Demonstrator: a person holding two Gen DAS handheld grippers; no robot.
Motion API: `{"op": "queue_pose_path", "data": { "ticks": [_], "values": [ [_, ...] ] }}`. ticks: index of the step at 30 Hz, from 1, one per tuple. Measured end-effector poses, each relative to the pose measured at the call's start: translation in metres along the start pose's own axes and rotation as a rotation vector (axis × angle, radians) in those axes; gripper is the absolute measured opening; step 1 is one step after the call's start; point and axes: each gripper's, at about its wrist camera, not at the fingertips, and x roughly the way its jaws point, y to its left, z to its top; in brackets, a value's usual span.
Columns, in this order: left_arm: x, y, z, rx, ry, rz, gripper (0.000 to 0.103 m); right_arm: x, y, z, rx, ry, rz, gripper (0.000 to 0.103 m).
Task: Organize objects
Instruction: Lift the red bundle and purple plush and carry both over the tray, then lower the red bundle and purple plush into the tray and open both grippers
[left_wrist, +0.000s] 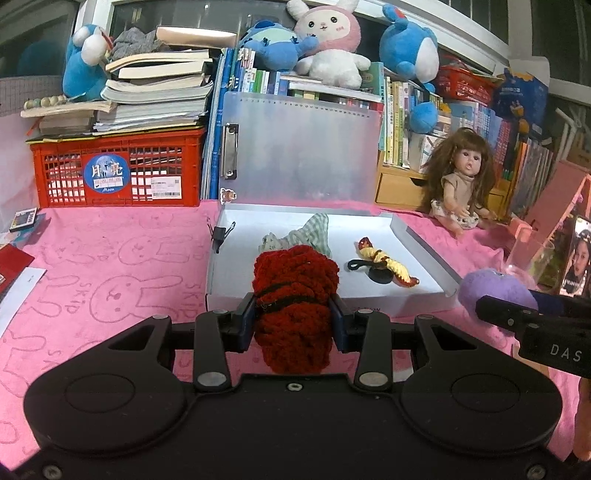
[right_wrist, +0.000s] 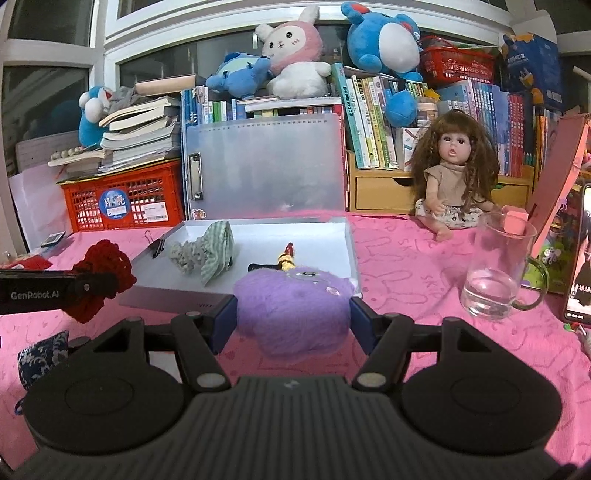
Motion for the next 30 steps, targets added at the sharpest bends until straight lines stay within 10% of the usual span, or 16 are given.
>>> {"op": "queue_pose_path", "data": {
  "ticks": [30],
  "values": [
    [0.079, 0.003, 0.039, -0.033, 0.069, 0.055, 0.038, 0.067, -0.02, 0.035, 0.113, 0.063, 0.014, 0.067]
  ]
}}
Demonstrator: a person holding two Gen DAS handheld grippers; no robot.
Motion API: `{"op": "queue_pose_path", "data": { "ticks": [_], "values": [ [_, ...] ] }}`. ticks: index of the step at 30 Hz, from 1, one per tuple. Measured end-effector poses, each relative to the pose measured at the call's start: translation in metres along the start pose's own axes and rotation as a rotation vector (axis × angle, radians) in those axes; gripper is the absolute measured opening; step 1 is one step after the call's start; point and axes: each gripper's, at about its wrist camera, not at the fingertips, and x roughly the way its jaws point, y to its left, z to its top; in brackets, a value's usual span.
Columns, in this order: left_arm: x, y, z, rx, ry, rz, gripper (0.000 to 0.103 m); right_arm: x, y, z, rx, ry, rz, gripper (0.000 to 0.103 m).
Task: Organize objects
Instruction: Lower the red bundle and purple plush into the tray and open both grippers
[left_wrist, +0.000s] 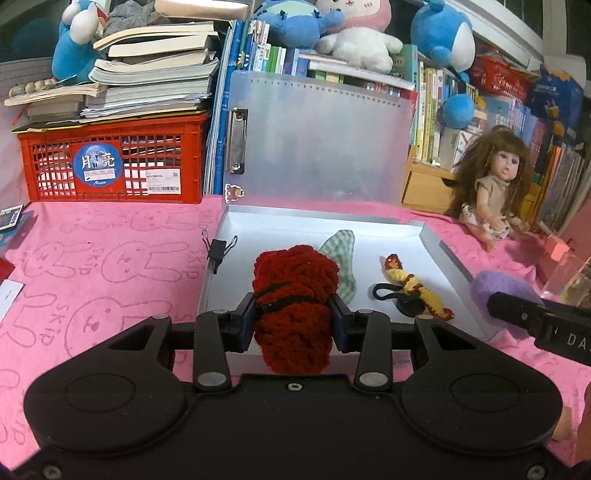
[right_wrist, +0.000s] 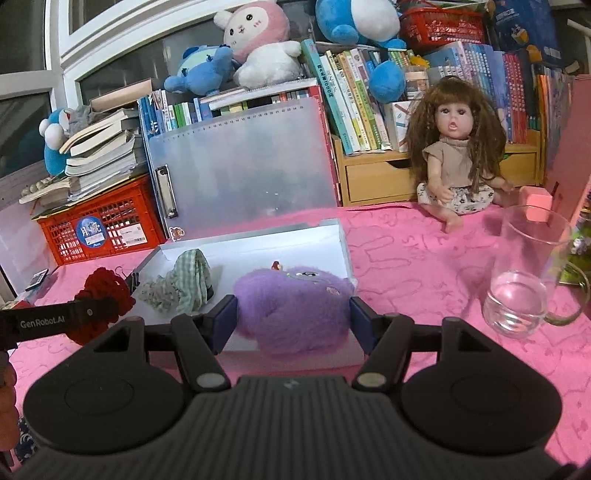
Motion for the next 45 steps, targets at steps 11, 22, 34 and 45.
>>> {"op": "queue_pose_path", "data": {
  "ticks": [11, 22, 34, 45],
  "values": [
    [0.029, 0.002, 0.007, -0.014, 0.047, 0.01, 0.038, 0.03, 0.008, 0.003, -0.016, 0.056, 0.01, 0.067],
    [0.055, 0.001, 0.011, -0.002, 0.083, 0.028, 0.038, 0.055, 0.002, 0.013, 0.024, 0.095, 0.034, 0.067],
    [0.084, -0.006, 0.015, 0.012, 0.118, 0.04, 0.038, 0.089, -0.008, 0.023, 0.099, 0.156, 0.072, 0.067],
    [0.101, -0.007, 0.018, 0.014, 0.129, 0.049, 0.039, 0.107, -0.002, 0.029, 0.093, 0.165, 0.08, 0.067]
  ]
}}
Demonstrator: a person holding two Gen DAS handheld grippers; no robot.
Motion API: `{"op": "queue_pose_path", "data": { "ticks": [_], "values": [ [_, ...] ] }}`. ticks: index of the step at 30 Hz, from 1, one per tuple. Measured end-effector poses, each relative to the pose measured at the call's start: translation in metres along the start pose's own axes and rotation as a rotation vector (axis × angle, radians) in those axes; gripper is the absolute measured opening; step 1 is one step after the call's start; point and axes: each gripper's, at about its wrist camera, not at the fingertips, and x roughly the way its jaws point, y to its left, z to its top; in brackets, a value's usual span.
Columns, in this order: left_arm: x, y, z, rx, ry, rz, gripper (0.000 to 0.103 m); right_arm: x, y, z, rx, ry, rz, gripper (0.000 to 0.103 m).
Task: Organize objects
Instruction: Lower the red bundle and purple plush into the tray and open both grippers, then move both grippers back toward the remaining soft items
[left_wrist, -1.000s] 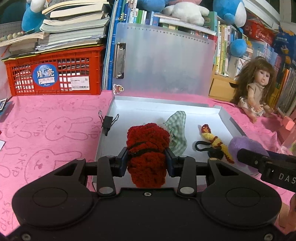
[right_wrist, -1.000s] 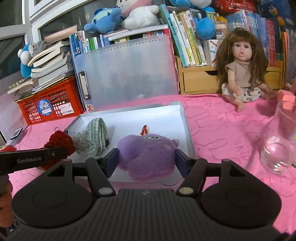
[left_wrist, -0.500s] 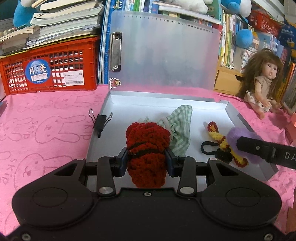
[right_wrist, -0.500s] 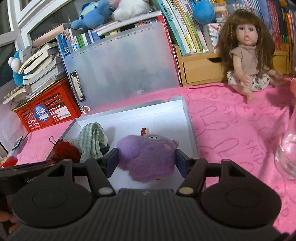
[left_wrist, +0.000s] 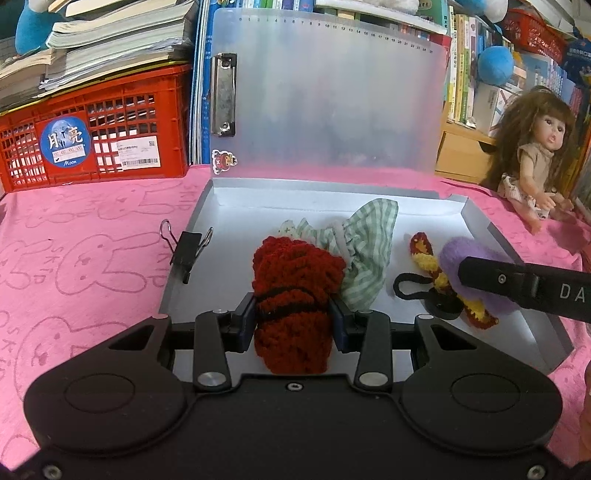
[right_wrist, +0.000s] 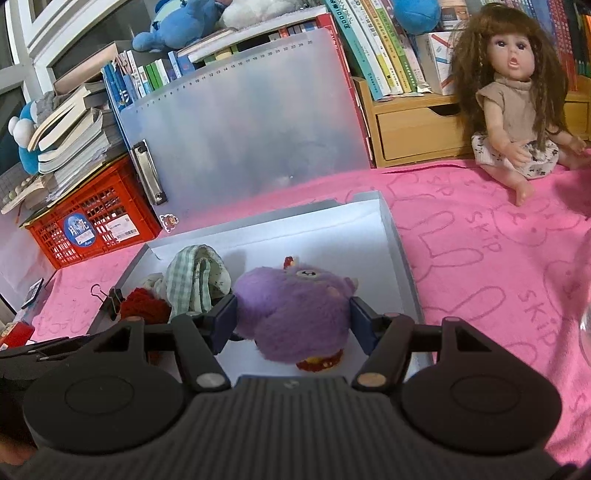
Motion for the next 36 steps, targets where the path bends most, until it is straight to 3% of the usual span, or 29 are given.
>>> {"op": "queue_pose_path", "data": {
  "ticks": [8, 13, 20, 36],
  "values": [
    [0.002, 0.0, -0.002, 0.001, 0.005, 0.003, 0.04, 0.003, -0.002, -0.005, 0.014, 0.012, 0.019, 0.069],
    [-0.004, 0.0, -0.002, 0.0, -0.009, -0.002, 0.049, -0.002, -0.001, -0.006, 0.023, 0.001, 0.029, 0.078],
    [-0.019, -0.001, -0.001, 0.02, -0.04, 0.005, 0.068, -0.013, 0.002, -0.008, 0.017, -0.019, 0.034, 0.083],
    [-0.057, 0.005, -0.015, 0.05, -0.066, -0.002, 0.079, -0.055, 0.015, -0.02, -0.07, -0.076, 0.066, 0.088]
  ]
}}
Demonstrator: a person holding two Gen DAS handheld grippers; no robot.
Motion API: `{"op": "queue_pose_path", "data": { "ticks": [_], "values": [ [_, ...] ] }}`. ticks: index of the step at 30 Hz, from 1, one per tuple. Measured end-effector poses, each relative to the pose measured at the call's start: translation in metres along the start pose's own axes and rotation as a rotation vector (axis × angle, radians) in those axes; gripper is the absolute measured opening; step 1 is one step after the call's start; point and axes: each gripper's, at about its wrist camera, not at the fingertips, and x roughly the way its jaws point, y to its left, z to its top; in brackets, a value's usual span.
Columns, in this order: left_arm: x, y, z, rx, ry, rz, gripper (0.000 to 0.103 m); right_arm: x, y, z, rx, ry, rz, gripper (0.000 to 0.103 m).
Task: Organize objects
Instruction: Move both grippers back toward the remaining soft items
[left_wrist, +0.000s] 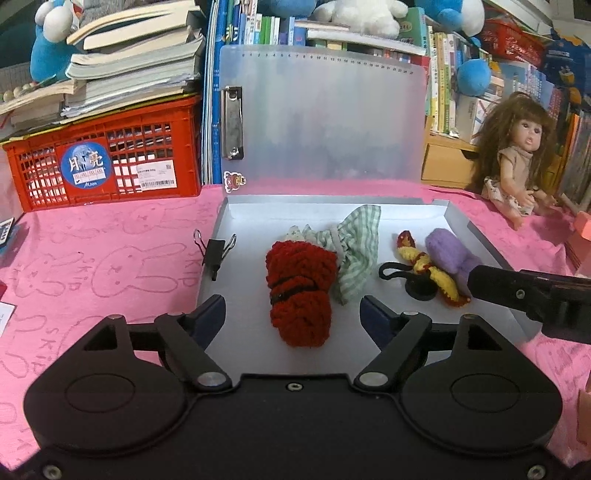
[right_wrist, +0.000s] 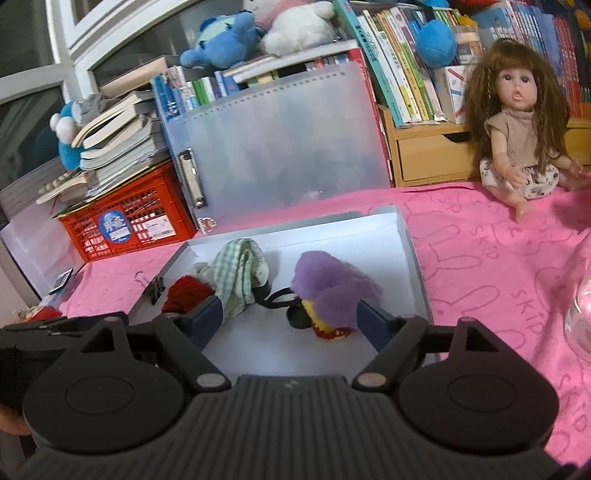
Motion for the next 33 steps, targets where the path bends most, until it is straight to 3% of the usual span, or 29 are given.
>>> {"op": "queue_pose_path", "data": {
  "ticks": [19, 25, 33],
  "values": [
    [-0.074, 0.004, -0.029, 0.053, -0.048, -0.063, 0.084, -0.058, 0.026, -0.03, -0.084, -0.047, 0.084, 0.09],
    [-0.099, 0.016, -0.044, 0.019, -0.068, -0.077, 0.085, -0.072, 0.033, -0.045, -0.121, -0.049, 0.096, 0.092],
    [-0.128, 0.028, -0.066, 0.025, -0.096, -0.051, 0.086, -0.089, 0.043, -0.066, -0.176, -0.046, 0.112, 0.095]
  ]
}}
